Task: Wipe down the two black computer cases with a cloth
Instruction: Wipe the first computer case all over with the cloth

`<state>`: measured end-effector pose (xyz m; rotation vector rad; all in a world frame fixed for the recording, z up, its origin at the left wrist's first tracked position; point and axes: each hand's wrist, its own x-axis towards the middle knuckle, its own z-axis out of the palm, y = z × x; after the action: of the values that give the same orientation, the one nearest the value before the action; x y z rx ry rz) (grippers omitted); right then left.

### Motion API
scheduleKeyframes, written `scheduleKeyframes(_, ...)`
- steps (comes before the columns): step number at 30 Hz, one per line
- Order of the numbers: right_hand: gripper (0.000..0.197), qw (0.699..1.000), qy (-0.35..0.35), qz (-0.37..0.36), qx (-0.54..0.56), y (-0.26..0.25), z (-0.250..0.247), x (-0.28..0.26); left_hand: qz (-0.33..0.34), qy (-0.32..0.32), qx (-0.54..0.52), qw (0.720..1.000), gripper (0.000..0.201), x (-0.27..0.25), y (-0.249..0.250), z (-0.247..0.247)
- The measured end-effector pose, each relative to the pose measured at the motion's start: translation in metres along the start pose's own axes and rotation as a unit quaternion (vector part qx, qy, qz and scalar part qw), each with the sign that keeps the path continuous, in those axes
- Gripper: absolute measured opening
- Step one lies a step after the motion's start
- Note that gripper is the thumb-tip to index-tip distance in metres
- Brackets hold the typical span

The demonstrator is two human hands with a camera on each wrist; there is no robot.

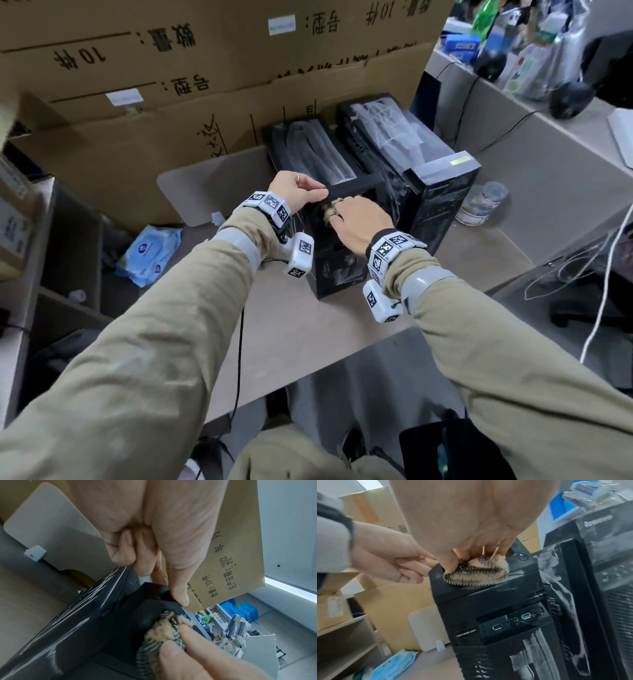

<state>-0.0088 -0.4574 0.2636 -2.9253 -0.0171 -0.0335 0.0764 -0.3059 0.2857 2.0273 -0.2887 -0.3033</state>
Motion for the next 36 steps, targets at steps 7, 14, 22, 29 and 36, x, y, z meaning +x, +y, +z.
scheduleKeyframes(7, 0.025, 0.996, 0.073, 0.026, 0.05, 0.018, -0.003, -0.02, -0.025, -0.006, 0.0, 1.0, 0.017, 0.005, 0.002, 0.003)
scheduleKeyframes(14, 0.029, 0.938, 0.129, 0.268, 0.18, 0.059, -0.007, -0.019, -0.045, -0.005, 0.006, 0.999, 0.017, 0.004, 0.006, 0.004)
scheduleKeyframes(22, 0.01, 0.972, -0.006, 0.139, 0.188, 0.02, 0.011, -0.006, -0.044, -0.027, 0.034, 0.998, 0.014, 0.004, 0.013, 0.001)
scheduleKeyframes(29, 0.007, 0.95, 0.005, 0.157, 0.271, 0.012, 0.013, -0.006, -0.037, -0.021, -0.011, 0.999, 0.019, 0.002, 0.004, 0.001)
scheduleKeyframes(36, 0.005, 0.905, 0.046, 0.251, 0.34, 0.045, 0.005, -0.014, -0.023, -0.022, -0.035, 0.999, 0.023, 0.0, 0.0, 0.0)
